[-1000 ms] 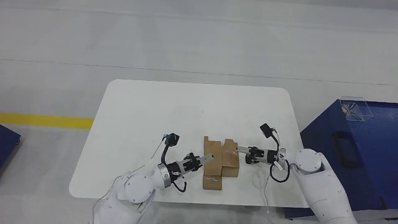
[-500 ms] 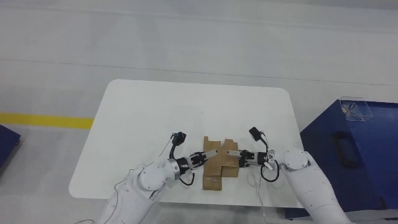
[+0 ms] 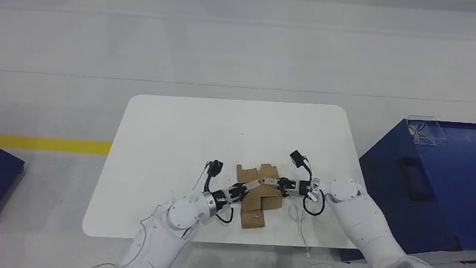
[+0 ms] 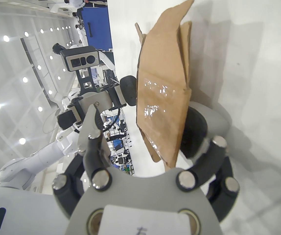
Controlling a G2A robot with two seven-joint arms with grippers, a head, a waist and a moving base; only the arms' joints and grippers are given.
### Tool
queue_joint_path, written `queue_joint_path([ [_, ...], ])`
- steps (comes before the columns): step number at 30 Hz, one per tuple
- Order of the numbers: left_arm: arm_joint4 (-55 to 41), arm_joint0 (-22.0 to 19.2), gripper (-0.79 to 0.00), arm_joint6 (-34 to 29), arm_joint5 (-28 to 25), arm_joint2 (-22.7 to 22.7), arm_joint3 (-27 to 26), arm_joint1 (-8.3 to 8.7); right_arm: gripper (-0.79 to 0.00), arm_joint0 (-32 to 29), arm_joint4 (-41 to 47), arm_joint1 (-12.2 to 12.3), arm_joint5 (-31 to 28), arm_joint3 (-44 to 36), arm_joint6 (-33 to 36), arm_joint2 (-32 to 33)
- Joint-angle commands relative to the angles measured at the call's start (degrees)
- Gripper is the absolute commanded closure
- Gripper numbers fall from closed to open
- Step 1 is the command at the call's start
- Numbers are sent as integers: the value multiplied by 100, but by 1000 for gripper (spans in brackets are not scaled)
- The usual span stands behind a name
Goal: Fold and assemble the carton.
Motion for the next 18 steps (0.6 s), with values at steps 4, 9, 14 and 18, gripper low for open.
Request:
queue_joint_path([
  [4, -102, 155, -785, 37, -125, -305, -133, 76, 0, 75, 119, -15, -11, 186, 82, -18],
  [9, -153, 488, -785, 232, -369, -735, -446, 195, 0, 144, 460, -31, -36, 241, 278, 34],
  [14, -482, 795, -785, 268, -538, -1075, -658, 270, 0, 220, 1005, 56, -184, -90, 811, 308],
  [18, -482, 795, -785, 268, -538, -1075, -658, 270, 0, 84, 1651, 243, 33, -1092, 1176, 788],
])
